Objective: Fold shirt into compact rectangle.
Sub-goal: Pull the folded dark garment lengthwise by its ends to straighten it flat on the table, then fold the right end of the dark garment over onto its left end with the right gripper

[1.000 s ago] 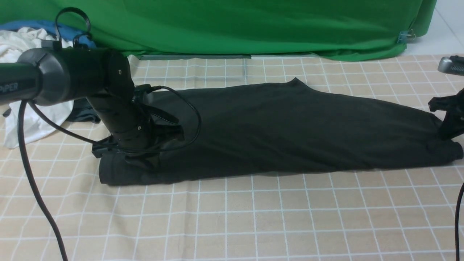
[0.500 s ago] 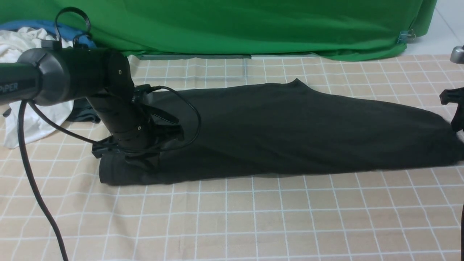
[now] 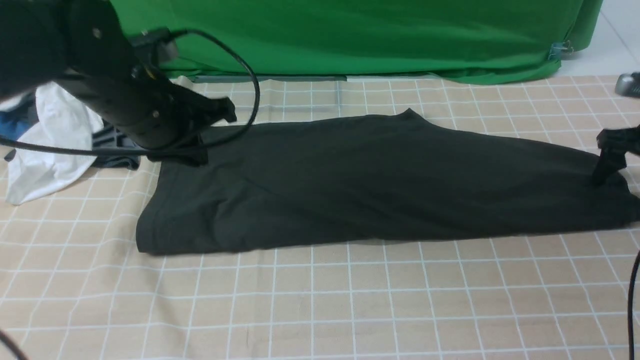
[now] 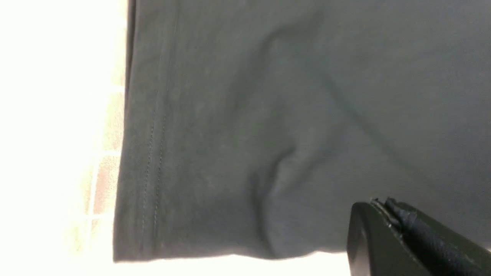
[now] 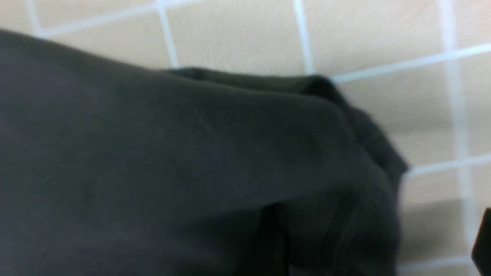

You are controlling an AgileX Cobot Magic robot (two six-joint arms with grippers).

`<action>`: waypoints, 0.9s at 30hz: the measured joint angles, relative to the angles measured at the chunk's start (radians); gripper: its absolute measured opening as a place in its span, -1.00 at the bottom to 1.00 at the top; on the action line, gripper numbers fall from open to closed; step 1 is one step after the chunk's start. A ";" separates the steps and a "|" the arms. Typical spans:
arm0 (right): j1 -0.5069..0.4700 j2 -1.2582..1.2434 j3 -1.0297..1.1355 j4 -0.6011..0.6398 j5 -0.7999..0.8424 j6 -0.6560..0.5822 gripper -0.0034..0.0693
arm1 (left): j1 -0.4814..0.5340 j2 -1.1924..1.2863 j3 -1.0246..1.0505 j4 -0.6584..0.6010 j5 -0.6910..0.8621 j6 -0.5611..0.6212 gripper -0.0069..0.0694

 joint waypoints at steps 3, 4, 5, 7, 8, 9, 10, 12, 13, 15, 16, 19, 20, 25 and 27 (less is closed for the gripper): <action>0.013 0.016 -0.002 -0.013 0.002 -0.006 0.91 | 0.000 -0.055 0.000 -0.002 0.020 0.001 -0.79; 0.020 0.021 -0.007 -0.020 0.001 -0.008 0.79 | 0.000 -0.088 0.000 -0.002 0.035 0.003 -0.79; 0.024 0.024 -0.009 -0.021 -0.003 -0.009 0.65 | 0.000 -0.108 0.000 -0.002 0.045 0.004 -0.79; 0.026 0.024 -0.009 -0.019 -0.005 -0.014 0.50 | 0.000 -0.129 0.000 -0.002 0.057 0.005 -0.79; 0.028 0.025 -0.009 -0.015 -0.005 -0.021 0.21 | -0.001 -0.152 0.000 -0.003 0.067 0.005 -0.79; 0.031 0.025 -0.009 -0.007 -0.005 -0.031 -0.05 | -0.001 -0.167 0.000 -0.003 0.074 0.005 -0.79; 0.034 0.025 -0.009 0.000 -0.004 -0.049 -0.32 | -0.002 -0.176 0.000 -0.003 0.079 0.005 -0.79; 0.038 0.024 -0.010 -0.002 -0.001 -0.082 -0.59 | -0.002 -0.201 0.000 -0.003 0.086 0.005 -0.79; 0.037 0.021 -0.010 -0.002 0.000 -0.094 -0.63 | -0.002 -0.215 0.000 -0.003 0.088 0.005 -0.79; 0.035 0.013 -0.010 -0.009 0.008 -0.103 -0.63 | -0.002 -0.231 0.000 0.000 0.090 0.008 -0.79; 0.030 0.005 -0.009 -0.017 0.015 -0.104 -0.63 | -0.002 -0.236 0.000 0.001 0.091 0.009 -0.79; -0.008 -0.050 -0.007 -0.021 0.055 -0.103 -0.63 | -0.002 -0.252 0.000 0.007 0.097 0.015 -0.79; -0.019 -0.064 -0.007 -0.021 0.060 -0.102 -0.63 | -0.002 -0.253 0.000 0.008 0.098 0.015 -0.79; -0.095 -0.184 -0.008 -0.042 0.090 -0.072 -0.63 | -0.002 -0.260 0.000 0.008 0.110 0.023 -0.79; -0.097 -0.211 -0.011 -0.048 0.102 -0.068 -0.63 | -0.002 -0.260 0.000 0.007 0.108 0.023 -0.79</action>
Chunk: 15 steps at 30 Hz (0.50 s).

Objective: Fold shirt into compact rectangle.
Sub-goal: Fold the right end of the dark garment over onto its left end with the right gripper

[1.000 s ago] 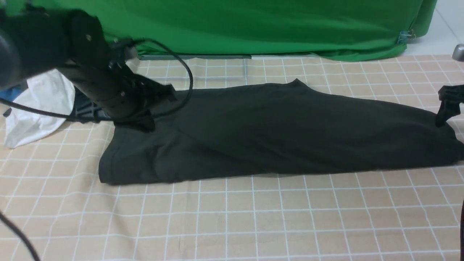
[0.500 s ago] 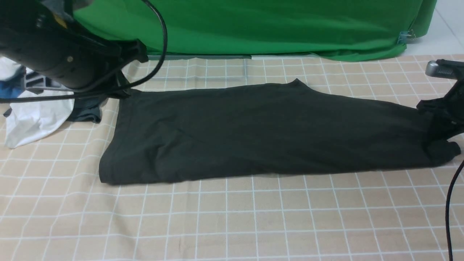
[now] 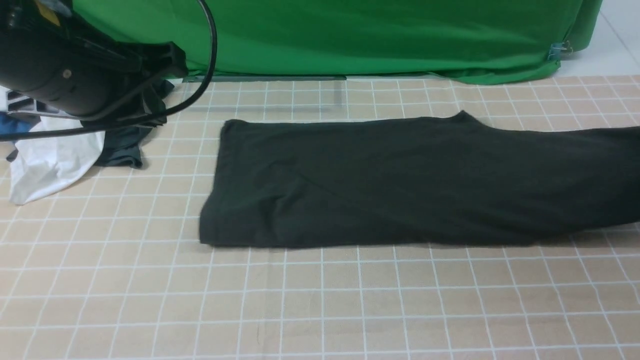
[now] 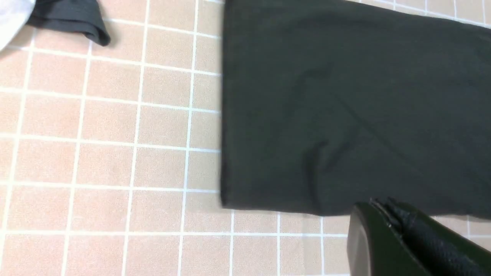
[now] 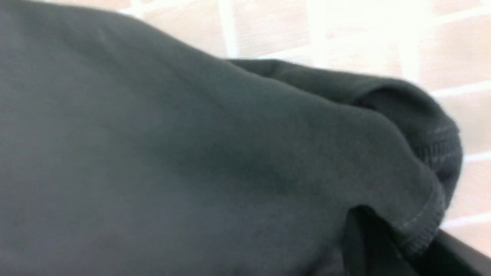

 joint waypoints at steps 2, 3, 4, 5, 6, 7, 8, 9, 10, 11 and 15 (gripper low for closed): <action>0.014 -0.025 -0.017 0.027 0.028 0.000 -0.63 | 0.000 0.000 0.000 -0.002 -0.009 0.000 -0.79; 0.023 -0.031 -0.025 0.044 0.033 0.000 -0.63 | 0.000 0.000 0.000 -0.005 -0.010 0.000 -0.79; 0.028 -0.034 -0.030 0.052 0.037 0.000 -0.63 | 0.000 0.000 0.000 -0.007 -0.012 0.000 -0.79; 0.051 -0.040 -0.052 0.092 0.053 0.000 -0.63 | 0.000 0.000 0.000 -0.012 -0.014 0.000 -0.79; 0.064 -0.043 -0.063 0.108 0.058 0.000 -0.63 | 0.000 0.000 0.000 -0.018 -0.014 0.000 -0.79; 0.088 -0.046 -0.081 0.146 0.066 0.000 -0.63 | 0.000 0.000 0.000 -0.023 -0.014 0.000 -0.79; 0.110 -0.047 -0.099 0.172 0.073 0.001 -0.63 | 0.000 0.000 0.000 -0.028 -0.014 0.000 -0.79; 0.129 -0.047 -0.113 0.190 0.079 0.002 -0.63 | 0.000 0.000 0.000 -0.031 -0.014 0.000 -0.79; 0.139 -0.047 -0.120 0.200 0.080 0.004 -0.63 | 0.000 0.000 0.000 -0.031 -0.014 0.000 -0.79; 0.180 -0.047 -0.143 0.229 0.083 0.005 -0.63 | 0.000 0.000 0.000 -0.031 -0.014 0.000 -0.79; 0.327 -0.047 -0.198 0.297 0.059 0.030 -0.63 | 0.000 0.000 0.000 -0.042 -0.014 0.000 -0.79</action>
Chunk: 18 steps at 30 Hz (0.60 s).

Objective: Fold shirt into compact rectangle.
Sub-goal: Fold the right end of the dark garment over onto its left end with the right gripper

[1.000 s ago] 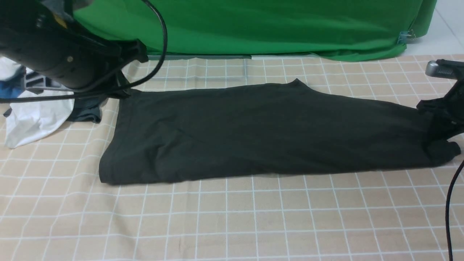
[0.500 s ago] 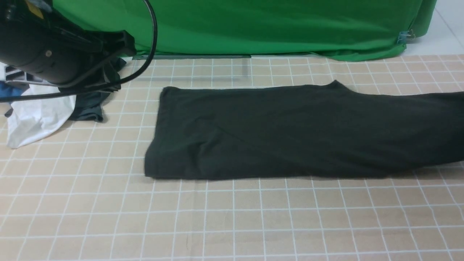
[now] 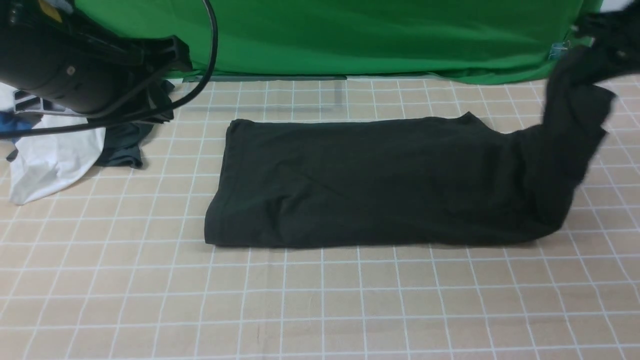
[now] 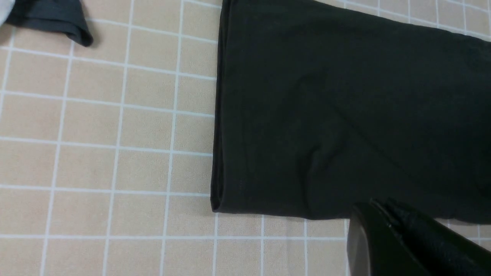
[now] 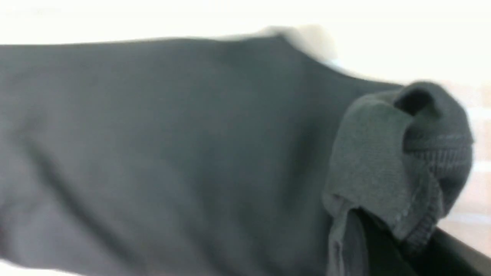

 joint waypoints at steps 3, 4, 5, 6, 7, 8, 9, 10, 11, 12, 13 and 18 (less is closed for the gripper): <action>0.094 0.000 -0.019 0.014 -0.039 0.024 -0.63 | 0.000 0.000 0.000 -0.016 -0.002 0.005 -0.79; 0.134 0.000 -0.024 0.016 -0.058 0.032 -0.63 | 0.000 0.000 0.000 -0.020 -0.005 0.009 -0.79; 0.158 0.000 -0.027 0.017 -0.068 0.041 -0.63 | 0.000 0.000 0.000 -0.021 -0.005 0.012 -0.79; 0.221 0.000 -0.032 0.019 -0.100 0.061 -0.63 | 0.000 0.000 0.000 -0.028 -0.010 0.022 -0.79; 0.260 0.001 -0.032 0.020 -0.123 0.074 -0.63 | 0.000 0.000 0.000 -0.031 -0.012 0.024 -0.79; 0.298 0.003 -0.032 0.020 -0.149 0.084 -0.63 | 0.000 0.000 0.000 -0.035 -0.016 0.027 -0.79; 0.319 0.007 -0.033 0.020 -0.166 0.092 -0.63 | 0.000 0.000 0.000 -0.039 -0.019 0.027 -0.79; 0.362 0.016 -0.034 0.021 -0.202 0.104 -0.63 | 0.000 0.000 0.000 -0.041 -0.022 0.027 -0.79; 0.388 0.023 -0.035 0.023 -0.226 0.113 -0.63 | 0.000 0.000 0.000 -0.041 -0.023 0.027 -0.79; 0.412 0.032 -0.035 0.024 -0.255 0.123 -0.63 | 0.000 0.000 0.000 -0.042 -0.028 0.028 -0.79; 0.446 0.046 -0.037 0.025 -0.281 0.133 -0.63 | 0.000 0.000 0.000 -0.044 -0.031 0.028 -0.79; 0.543 0.115 -0.037 0.030 -0.376 0.177 -0.63 | 0.000 0.000 0.000 -0.044 -0.037 0.028 -0.79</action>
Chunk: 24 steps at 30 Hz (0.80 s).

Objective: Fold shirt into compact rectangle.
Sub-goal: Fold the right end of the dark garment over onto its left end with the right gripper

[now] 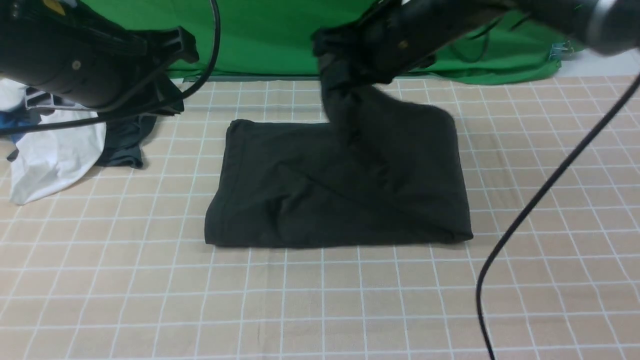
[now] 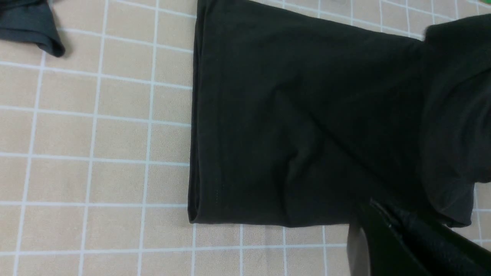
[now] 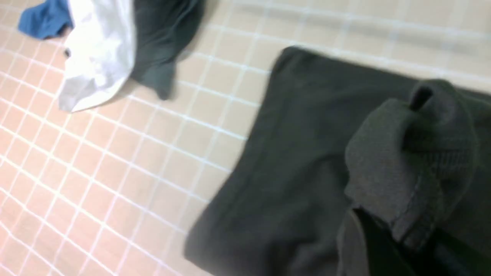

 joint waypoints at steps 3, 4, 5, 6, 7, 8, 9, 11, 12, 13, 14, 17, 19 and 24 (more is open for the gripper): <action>0.044 0.049 0.000 0.008 -0.071 0.023 -0.63 | 0.000 0.000 0.000 0.000 0.000 0.001 -0.79; 0.047 0.049 0.000 0.008 -0.076 0.023 -0.63 | 0.000 0.000 0.000 -0.001 0.000 0.001 -0.79; 0.061 0.070 0.000 0.017 -0.108 0.028 -0.63 | 0.000 0.000 0.000 -0.006 -0.001 0.001 -0.79; 0.071 0.084 0.000 0.020 -0.129 0.030 -0.63 | 0.000 0.000 0.000 -0.011 -0.001 0.001 -0.79; 0.078 0.098 0.000 0.023 -0.143 0.032 -0.63 | 0.000 0.000 0.000 -0.016 -0.001 0.001 -0.79; 0.088 0.115 0.000 0.027 -0.171 0.034 -0.63 | 0.000 0.000 0.000 -0.020 -0.002 0.002 -0.79; 0.095 0.130 0.000 0.028 -0.190 0.036 -0.63 | 0.000 0.000 0.000 -0.022 -0.002 0.003 -0.79; 0.108 0.152 0.000 0.031 -0.218 0.043 -0.63 | 0.000 0.000 0.000 -0.023 -0.005 0.006 -0.79; 0.115 0.166 0.000 0.032 -0.240 0.046 -0.63 | 0.000 0.000 0.000 -0.023 -0.008 0.006 -0.79; 0.123 0.179 0.000 0.033 -0.264 0.047 -0.63 | 0.000 0.000 0.000 -0.023 -0.008 0.006 -0.79; 0.131 0.189 0.000 0.035 -0.289 0.049 -0.63 | 0.000 0.000 0.000 -0.023 -0.009 0.006 -0.79; 0.150 0.227 0.000 0.039 -0.366 0.052 -0.59 | 0.000 0.000 0.000 -0.023 -0.009 0.006 -0.79; 0.160 0.247 0.000 0.043 -0.419 0.069 -0.50 | 0.000 0.000 0.000 -0.023 -0.009 0.006 -0.79; 0.178 0.289 0.000 0.051 -0.489 0.114 -0.07 | 0.000 0.000 0.000 -0.023 -0.009 0.006 -0.79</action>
